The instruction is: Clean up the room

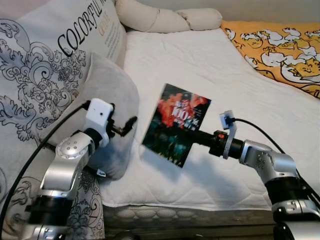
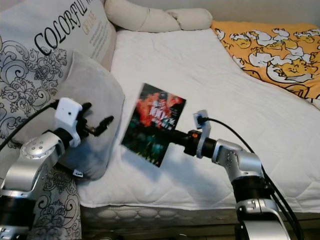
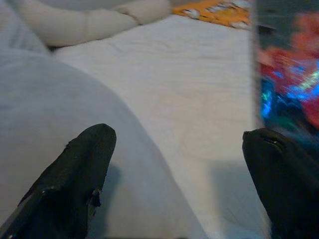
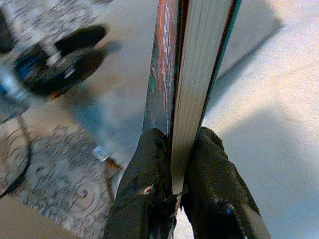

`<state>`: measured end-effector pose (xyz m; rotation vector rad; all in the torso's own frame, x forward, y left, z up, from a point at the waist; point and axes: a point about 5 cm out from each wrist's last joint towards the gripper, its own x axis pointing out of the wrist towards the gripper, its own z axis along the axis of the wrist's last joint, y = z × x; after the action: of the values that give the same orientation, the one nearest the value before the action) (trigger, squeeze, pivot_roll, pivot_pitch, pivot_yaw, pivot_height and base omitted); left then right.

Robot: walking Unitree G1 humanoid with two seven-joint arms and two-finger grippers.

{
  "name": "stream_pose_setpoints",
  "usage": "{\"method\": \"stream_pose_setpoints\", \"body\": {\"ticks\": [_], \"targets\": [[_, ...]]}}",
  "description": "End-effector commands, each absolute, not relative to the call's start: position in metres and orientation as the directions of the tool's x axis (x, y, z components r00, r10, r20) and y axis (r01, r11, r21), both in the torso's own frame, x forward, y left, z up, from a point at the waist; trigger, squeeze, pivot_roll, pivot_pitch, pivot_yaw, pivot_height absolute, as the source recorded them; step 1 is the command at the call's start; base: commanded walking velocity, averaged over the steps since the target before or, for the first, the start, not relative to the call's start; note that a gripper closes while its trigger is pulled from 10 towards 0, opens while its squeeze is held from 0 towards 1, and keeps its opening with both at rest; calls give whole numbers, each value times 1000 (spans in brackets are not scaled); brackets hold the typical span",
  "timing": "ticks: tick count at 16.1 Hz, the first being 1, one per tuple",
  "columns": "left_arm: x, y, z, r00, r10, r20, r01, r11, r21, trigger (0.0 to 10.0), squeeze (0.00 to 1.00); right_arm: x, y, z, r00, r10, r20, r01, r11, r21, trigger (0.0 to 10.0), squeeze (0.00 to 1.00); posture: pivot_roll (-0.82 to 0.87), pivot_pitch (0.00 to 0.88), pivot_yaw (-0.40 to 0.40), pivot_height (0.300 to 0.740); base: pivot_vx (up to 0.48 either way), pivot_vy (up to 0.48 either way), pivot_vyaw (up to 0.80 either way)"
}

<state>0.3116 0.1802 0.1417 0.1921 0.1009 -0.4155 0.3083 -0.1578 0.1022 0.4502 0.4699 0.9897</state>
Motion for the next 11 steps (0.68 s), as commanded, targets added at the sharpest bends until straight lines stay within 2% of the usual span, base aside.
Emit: {"method": "stream_pose_setpoints", "body": {"ticks": [1, 3, 7, 8, 9, 11], "targets": [[317, 181, 149, 923, -370, -102, 383, 906, 179, 10000, 0, 309, -154, 114, 436, 891, -129, -732, 434, 525, 10000, 0, -9, 0, 24, 740, 0, 0, 0], [338, 171, 179, 936, -349, 40, 339, 928, 153, 10000, 0, 309, -149, 118, 399, 905, -149, -769, 419, 484, 10000, 0, -15, 0, 24, 740, 0, 0, 0], [357, 147, 233, 887, -407, 217, 391, 913, 116, 10000, 0, 314, -144, 122, 421, 877, -230, -795, 479, 372, 10000, 0, -16, 0, 24, 740, 0, 0, 0], [358, 142, 238, 875, -428, 226, 410, 904, 121, 10000, 0, 316, -143, 122, 430, 868, -250, -797, 494, 346, 10000, 0, -16, 0, 24, 740, 0, 0, 0], [361, 126, 240, 847, -488, 211, 465, 872, 151, 10000, 0, 317, -140, 122, 434, 856, -281, -809, 508, 296, 10000, 0, -16, 0, 25, 740, 0, 0, 0], [362, 107, 230, 830, -539, 143, 507, 836, 212, 10000, 0, 316, -134, 126, 424, 855, -300, -834, 497, 239, 10000, 0, -19, 0, 28, 740, 0, 0, 0]]}}
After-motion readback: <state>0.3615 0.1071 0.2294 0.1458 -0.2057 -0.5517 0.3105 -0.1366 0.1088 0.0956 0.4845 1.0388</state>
